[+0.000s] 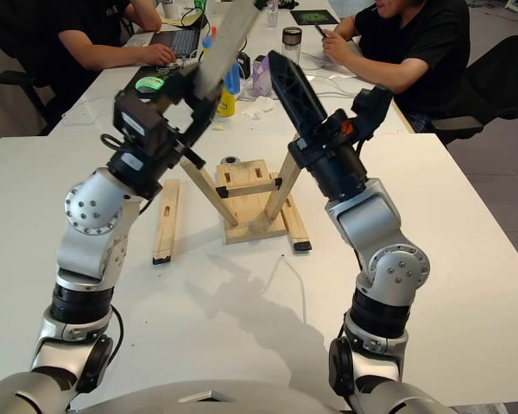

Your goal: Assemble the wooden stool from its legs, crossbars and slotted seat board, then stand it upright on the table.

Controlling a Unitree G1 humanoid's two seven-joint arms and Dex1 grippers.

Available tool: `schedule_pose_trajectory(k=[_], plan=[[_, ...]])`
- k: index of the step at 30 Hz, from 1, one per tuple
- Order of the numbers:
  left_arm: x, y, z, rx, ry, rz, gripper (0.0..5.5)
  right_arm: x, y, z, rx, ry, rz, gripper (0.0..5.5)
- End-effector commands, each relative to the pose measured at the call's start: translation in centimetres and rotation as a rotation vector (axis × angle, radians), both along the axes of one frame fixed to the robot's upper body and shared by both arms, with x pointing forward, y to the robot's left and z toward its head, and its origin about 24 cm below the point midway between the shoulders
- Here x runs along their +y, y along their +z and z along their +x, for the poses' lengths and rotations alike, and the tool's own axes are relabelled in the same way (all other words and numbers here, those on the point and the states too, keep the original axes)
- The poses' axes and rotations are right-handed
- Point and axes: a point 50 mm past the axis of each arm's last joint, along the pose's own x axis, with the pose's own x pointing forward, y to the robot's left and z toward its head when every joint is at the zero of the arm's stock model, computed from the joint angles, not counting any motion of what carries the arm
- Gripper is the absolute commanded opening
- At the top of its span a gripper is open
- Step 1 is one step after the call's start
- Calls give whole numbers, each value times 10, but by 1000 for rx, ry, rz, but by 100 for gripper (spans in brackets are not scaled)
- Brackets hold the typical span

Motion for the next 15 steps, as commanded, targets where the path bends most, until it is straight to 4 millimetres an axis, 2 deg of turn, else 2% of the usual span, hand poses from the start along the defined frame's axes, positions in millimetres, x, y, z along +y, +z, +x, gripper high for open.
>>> schedule_pose_trajectory(k=[1,5,15], plan=[[-7,-14,-2,40,-68,71,132,-4,10,2,-8,18,21,354],[-5,-22,-3,80,-120,120,132,-4,11,1,-2,36,17,354],[8,-24,2,114,-138,199,132,-1,-1,1,32,32,-66,210]])
